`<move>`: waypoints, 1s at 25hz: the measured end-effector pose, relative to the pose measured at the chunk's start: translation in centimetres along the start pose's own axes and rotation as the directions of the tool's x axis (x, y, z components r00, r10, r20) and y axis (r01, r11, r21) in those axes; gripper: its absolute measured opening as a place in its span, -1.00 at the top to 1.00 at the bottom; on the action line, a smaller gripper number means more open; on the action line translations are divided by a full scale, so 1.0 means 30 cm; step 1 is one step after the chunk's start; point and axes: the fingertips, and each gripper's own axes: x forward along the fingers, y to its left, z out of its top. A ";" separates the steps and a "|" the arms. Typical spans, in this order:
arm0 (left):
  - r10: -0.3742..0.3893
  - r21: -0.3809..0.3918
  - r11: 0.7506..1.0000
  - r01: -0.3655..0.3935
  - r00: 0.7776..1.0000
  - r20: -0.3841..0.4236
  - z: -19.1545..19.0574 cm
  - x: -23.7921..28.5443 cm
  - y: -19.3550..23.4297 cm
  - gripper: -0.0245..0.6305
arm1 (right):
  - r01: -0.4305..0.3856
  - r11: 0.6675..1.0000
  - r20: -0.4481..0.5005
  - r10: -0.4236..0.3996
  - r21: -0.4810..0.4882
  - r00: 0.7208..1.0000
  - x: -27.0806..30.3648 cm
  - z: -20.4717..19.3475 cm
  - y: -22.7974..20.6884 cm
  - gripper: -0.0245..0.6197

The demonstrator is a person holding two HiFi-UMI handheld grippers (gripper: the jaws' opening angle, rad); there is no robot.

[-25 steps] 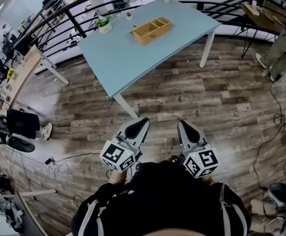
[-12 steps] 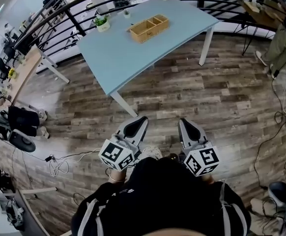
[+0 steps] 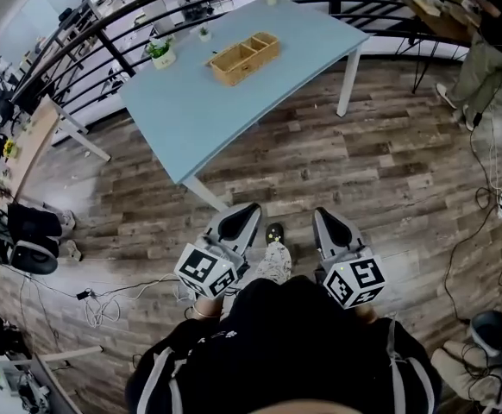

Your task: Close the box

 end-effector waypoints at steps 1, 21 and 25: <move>-0.005 0.000 1.000 0.005 1.000 0.004 0.004 0.017 0.014 0.86 | 0.009 1.000 0.003 -0.009 0.000 1.000 0.012 0.004 -0.012 0.92; -0.137 -0.011 0.990 0.138 0.990 0.016 0.051 0.372 0.386 0.85 | 0.100 0.995 -0.003 -0.100 -0.007 0.995 0.424 0.114 -0.202 0.87; -0.165 -0.012 0.986 0.165 0.986 0.008 0.052 0.424 0.454 0.85 | 0.110 0.994 -0.016 -0.110 -0.016 0.994 0.497 0.130 -0.214 0.84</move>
